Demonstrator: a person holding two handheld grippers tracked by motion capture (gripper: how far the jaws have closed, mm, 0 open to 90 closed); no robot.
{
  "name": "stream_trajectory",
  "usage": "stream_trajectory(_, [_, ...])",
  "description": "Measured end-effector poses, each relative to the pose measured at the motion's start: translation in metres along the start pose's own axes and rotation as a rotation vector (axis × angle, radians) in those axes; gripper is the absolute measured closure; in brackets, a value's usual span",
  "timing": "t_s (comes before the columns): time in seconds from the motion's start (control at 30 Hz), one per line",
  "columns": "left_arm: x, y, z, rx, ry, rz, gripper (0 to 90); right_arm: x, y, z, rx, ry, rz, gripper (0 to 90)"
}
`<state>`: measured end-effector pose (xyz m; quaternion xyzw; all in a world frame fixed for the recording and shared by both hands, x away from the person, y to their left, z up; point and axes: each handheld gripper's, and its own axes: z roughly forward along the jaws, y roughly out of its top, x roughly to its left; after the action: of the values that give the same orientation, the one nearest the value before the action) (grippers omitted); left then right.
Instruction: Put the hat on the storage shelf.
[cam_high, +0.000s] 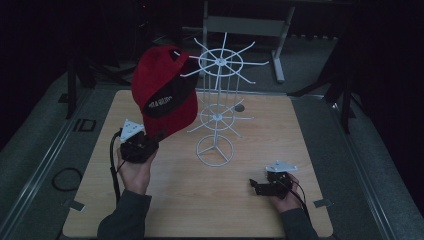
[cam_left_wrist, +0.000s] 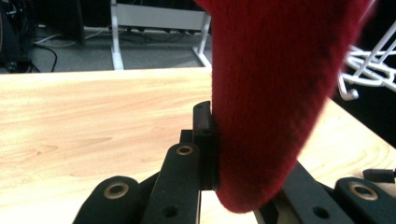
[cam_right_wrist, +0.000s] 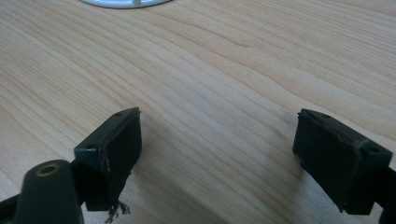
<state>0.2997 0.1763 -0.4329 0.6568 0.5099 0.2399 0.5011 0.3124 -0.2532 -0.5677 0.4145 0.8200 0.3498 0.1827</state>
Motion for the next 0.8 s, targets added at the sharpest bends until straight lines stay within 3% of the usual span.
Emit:
stream_trajectory(0.27, [0.0, -0.009, 0.004, 0.022, 0.016, 0.028, 79.1, 0.0, 0.0, 0.0, 0.001, -0.001, 0.0, 15.3])
stream_trajectory(0.53, [0.002, -0.015, 0.002, 0.033, 0.015, 0.042, 56.8, 0.0, 0.0, 0.0, 0.002, 0.0, -0.004, 15.3])
stream_trajectory(0.7, [0.004, -0.022, 0.001, 0.039, -0.007, 0.051, 52.2, 0.0, 0.0, 0.0, 0.002, 0.0, -0.003, 15.3])
stream_trajectory(0.8, [0.006, -0.023, -0.003, 0.009, 0.004, 0.053, 47.8, 0.0, 0.0, 0.0, 0.002, 0.0, -0.002, 15.3])
